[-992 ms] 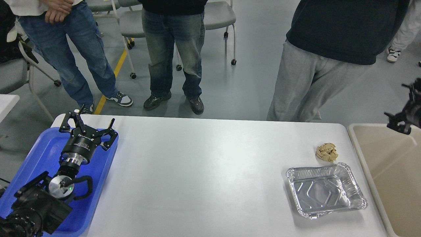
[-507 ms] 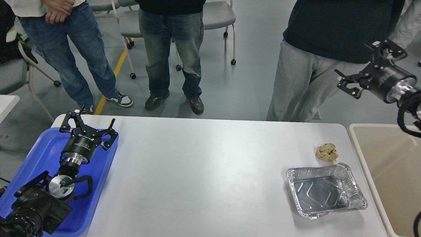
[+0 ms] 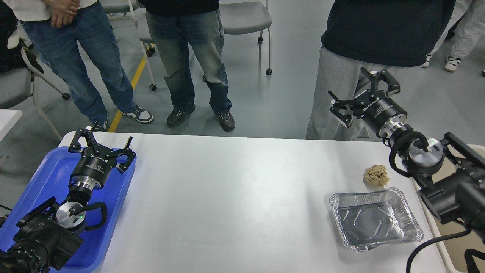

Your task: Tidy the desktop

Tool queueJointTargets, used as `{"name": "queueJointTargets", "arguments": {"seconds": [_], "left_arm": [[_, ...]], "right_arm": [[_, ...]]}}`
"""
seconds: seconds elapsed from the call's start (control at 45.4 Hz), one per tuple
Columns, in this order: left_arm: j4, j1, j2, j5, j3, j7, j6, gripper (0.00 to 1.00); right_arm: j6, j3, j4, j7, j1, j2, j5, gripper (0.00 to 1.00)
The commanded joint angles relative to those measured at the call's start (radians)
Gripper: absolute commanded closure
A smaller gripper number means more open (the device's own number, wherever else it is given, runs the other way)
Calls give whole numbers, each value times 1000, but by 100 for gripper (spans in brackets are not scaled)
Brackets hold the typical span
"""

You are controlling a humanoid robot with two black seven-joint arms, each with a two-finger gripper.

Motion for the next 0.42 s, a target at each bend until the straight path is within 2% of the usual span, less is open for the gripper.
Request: {"name": "queueJointTargets", "arguments": {"seconds": [0.0,0.397], "left_arm": [[0,0,-1,0,1,0,0,0],[0,0,-1,0,1,0,0,0]], "right_arm": [[78,4,-107,3,-61,102,-1,0],[78,-1,-162,3,-70,142,-1,0]]}}
